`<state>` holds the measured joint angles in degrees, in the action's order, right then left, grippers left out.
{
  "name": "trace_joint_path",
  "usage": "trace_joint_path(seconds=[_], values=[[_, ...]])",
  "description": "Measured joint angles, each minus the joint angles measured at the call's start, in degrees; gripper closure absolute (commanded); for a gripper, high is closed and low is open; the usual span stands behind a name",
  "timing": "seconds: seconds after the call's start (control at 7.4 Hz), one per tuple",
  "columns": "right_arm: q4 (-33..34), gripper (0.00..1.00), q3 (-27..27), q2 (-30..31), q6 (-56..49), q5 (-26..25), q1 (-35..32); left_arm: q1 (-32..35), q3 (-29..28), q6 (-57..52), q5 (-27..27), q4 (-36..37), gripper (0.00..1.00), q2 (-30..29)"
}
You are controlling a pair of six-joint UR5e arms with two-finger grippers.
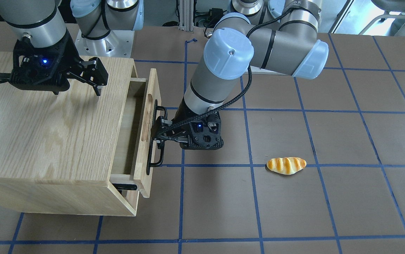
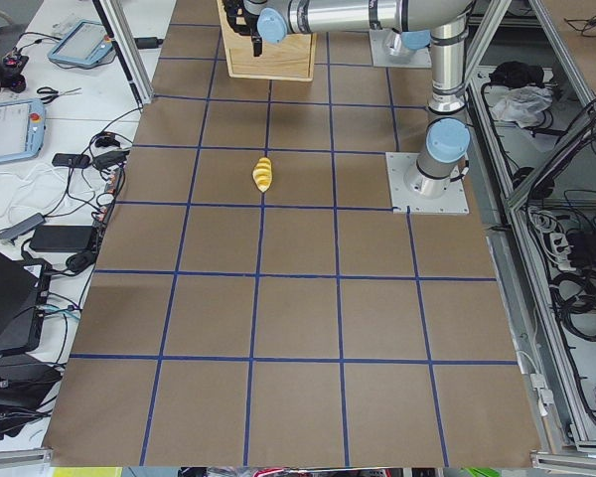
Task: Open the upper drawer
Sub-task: 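Pull the drawer handle away from the cabinet with the left gripper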
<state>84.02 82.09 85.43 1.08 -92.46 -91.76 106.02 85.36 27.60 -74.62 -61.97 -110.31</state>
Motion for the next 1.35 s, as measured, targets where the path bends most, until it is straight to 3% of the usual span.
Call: trace_joint_path(seconds=[1.35], values=[[0.0, 0.0, 0.0, 0.0, 0.0, 0.0, 0.0, -7.3, -0.1, -7.6, -0.4, -3.5, 0.0, 1.0]])
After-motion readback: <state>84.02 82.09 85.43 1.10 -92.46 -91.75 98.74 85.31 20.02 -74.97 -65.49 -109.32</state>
